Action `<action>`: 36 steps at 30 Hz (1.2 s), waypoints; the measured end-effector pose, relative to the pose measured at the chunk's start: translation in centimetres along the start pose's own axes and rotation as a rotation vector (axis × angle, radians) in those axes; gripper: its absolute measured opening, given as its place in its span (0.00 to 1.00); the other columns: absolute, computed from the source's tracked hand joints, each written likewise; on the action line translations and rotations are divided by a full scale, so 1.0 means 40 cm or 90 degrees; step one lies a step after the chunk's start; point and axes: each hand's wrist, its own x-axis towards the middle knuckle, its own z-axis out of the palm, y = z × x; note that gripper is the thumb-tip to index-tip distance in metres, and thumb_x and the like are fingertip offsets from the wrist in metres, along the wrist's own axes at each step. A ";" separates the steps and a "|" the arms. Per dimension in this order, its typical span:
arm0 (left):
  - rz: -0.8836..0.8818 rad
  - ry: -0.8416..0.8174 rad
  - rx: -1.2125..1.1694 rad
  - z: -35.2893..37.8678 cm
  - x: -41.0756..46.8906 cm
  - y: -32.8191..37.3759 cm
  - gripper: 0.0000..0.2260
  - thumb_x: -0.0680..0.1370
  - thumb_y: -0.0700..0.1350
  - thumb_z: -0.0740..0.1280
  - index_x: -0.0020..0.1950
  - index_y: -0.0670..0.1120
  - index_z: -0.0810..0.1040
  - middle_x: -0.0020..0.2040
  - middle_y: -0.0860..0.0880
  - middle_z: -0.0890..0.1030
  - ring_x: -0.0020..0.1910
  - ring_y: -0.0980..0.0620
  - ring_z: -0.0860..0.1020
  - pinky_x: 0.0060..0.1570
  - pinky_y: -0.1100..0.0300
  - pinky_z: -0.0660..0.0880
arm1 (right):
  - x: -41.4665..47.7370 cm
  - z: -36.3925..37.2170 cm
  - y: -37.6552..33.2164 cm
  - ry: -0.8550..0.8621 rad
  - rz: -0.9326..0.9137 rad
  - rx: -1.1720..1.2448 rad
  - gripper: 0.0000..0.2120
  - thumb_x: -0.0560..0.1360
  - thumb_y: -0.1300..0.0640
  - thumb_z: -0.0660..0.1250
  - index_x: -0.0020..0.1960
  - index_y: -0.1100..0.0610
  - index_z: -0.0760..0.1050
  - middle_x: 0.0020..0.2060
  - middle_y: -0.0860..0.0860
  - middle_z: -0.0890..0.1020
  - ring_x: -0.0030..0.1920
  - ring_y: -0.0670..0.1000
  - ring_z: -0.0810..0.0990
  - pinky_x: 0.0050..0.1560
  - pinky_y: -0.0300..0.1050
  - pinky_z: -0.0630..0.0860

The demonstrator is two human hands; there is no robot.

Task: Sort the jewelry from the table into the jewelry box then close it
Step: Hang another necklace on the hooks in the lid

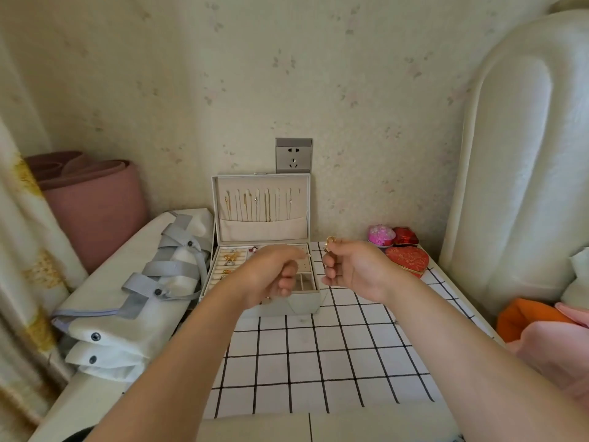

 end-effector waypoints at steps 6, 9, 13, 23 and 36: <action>-0.053 0.001 0.230 -0.078 -0.019 0.015 0.09 0.79 0.48 0.65 0.44 0.44 0.77 0.29 0.50 0.67 0.27 0.52 0.67 0.31 0.60 0.70 | 0.015 -0.059 0.041 0.144 0.135 -0.350 0.09 0.83 0.57 0.58 0.47 0.58 0.73 0.31 0.53 0.77 0.29 0.51 0.73 0.40 0.47 0.77; -0.032 -0.016 0.108 -0.083 -0.020 0.013 0.13 0.82 0.49 0.62 0.40 0.45 0.74 0.30 0.49 0.71 0.30 0.51 0.71 0.35 0.59 0.74 | 0.012 -0.070 0.066 0.109 0.224 -0.467 0.07 0.82 0.58 0.58 0.52 0.58 0.74 0.33 0.53 0.77 0.29 0.51 0.74 0.43 0.49 0.76; 0.003 -0.071 0.028 -0.041 -0.009 0.003 0.12 0.82 0.46 0.60 0.39 0.46 0.73 0.31 0.49 0.72 0.31 0.51 0.72 0.38 0.57 0.76 | 0.018 -0.061 0.084 0.057 0.264 -0.511 0.05 0.81 0.60 0.59 0.53 0.60 0.73 0.33 0.54 0.76 0.28 0.52 0.74 0.43 0.50 0.76; -0.004 -0.122 0.198 0.033 -0.004 -0.001 0.10 0.81 0.46 0.61 0.43 0.45 0.77 0.31 0.49 0.71 0.28 0.52 0.68 0.34 0.58 0.72 | -0.003 -0.005 0.026 -0.055 0.040 -0.650 0.10 0.77 0.61 0.61 0.55 0.52 0.77 0.52 0.51 0.82 0.37 0.49 0.81 0.32 0.41 0.71; 0.020 0.005 0.176 -0.068 -0.022 0.025 0.12 0.81 0.48 0.62 0.40 0.46 0.74 0.29 0.50 0.70 0.28 0.51 0.69 0.35 0.57 0.73 | -0.014 -0.028 0.009 0.088 -0.033 -0.615 0.09 0.76 0.53 0.69 0.46 0.56 0.86 0.43 0.50 0.87 0.30 0.48 0.77 0.32 0.39 0.73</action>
